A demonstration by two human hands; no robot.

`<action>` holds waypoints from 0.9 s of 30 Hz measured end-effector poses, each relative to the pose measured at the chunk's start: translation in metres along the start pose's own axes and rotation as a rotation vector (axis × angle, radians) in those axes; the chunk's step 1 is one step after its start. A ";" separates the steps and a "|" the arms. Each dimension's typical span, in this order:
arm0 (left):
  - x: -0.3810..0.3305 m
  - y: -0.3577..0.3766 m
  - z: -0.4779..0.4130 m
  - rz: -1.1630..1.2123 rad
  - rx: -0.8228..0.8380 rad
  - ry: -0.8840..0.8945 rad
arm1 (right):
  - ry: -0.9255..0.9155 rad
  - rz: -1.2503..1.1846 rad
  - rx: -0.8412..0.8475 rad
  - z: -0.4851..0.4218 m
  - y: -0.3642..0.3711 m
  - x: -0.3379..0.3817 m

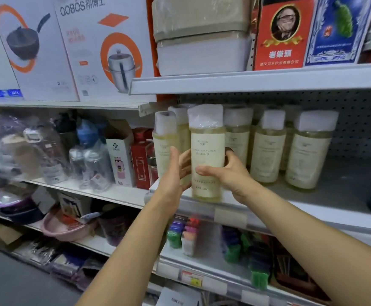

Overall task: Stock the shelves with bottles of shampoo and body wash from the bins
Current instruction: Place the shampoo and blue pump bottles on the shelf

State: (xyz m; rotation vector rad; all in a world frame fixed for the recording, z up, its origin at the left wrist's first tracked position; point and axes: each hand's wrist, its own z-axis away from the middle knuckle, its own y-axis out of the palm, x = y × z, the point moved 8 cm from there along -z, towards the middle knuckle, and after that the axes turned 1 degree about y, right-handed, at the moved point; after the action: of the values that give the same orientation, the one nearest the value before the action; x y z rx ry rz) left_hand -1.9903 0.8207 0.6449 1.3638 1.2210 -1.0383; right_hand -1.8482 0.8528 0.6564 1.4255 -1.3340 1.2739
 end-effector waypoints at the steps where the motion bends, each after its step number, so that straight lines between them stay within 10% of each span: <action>1: 0.001 0.000 -0.003 0.005 0.007 0.011 | -0.017 0.021 -0.021 -0.005 0.002 0.000; 27: 0.027 -0.009 -0.020 0.099 -0.109 -0.069 | 0.058 0.261 -0.023 -0.018 0.021 -0.028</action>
State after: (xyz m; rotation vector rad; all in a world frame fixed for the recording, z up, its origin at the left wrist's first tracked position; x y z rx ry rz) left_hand -1.9960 0.8448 0.6197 1.2816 1.1313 -0.9287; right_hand -1.8704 0.8724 0.6304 1.2181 -1.5272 1.4498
